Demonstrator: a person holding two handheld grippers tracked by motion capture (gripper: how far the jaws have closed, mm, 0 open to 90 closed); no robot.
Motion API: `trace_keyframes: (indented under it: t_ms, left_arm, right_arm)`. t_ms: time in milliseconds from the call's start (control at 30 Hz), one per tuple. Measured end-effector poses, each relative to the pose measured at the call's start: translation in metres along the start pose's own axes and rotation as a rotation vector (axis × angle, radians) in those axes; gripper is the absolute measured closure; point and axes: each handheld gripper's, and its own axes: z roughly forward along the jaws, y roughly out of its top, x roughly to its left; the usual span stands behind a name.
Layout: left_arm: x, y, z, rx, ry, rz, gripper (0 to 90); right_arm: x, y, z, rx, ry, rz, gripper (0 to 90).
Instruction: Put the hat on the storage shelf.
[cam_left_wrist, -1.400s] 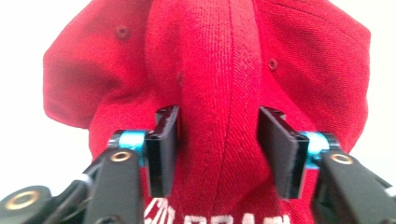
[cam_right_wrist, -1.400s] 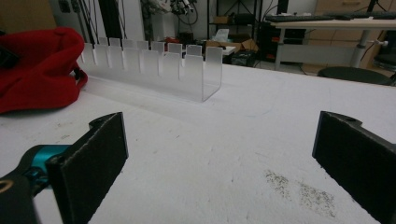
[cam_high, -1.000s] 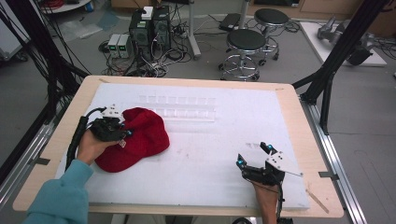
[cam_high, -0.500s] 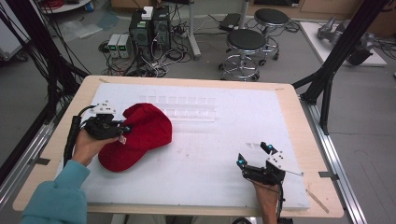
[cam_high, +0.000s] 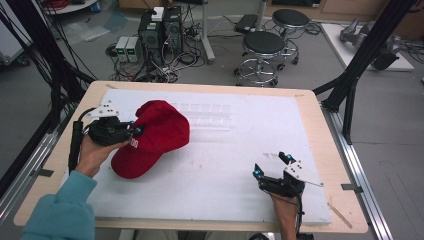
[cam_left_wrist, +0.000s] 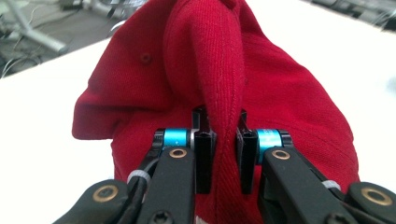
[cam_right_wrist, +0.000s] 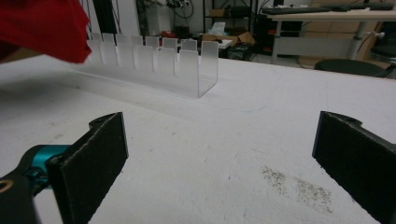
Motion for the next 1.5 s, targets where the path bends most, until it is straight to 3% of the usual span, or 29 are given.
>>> trace_keyframes:
  t_ms: [100,200,367,500,600,800,1033,1233,1333,1500]
  left_arm:
    - [-0.006,0.01,0.002,-0.028,-0.005,0.023,82.0]
    - [-0.012,0.019,0.006,-0.055,-0.02,0.033,82.0]
    - [-0.023,0.029,0.019,-0.072,-0.044,0.054,82.1]
    - [-0.03,0.033,0.029,-0.089,-0.06,0.063,82.1]
    - [-0.035,0.036,0.035,-0.09,-0.052,0.065,82.1]
    - [-0.04,0.039,0.047,-0.141,-0.066,0.024,82.3]
    - [-0.047,0.042,0.059,-0.162,-0.074,0.021,82.3]
    - [-0.054,0.048,0.066,-0.166,-0.095,0.035,82.3]
    - [-0.06,0.05,0.069,-0.157,-0.098,0.053,82.3]
    - [-0.066,0.054,0.076,-0.153,-0.108,0.058,82.3]
  right_arm:
    - [0.006,0.005,0.002,0.006,-0.005,-0.036,2.2]
    - [0.011,0.01,0.003,0.005,0.001,-0.041,2.2]
    - [0.028,0.025,0.005,-0.006,0.047,-0.018,2.3]
    - [0.042,0.035,0.006,-0.015,0.093,-0.038,4.4]
    - [0.051,0.041,0.008,-0.022,0.123,-0.036,4.3]
    - [0.068,0.054,0.016,0.003,0.175,-0.022,4.3]
    - [0.09,0.066,0.026,-0.027,0.252,0.013,4.5]
    - [0.103,0.072,0.037,0.004,0.306,0.042,6.6]
    - [0.11,0.072,0.042,0.011,0.381,0.02,19.8]
    - [0.117,0.07,0.051,0.043,0.408,0.034,18.9]
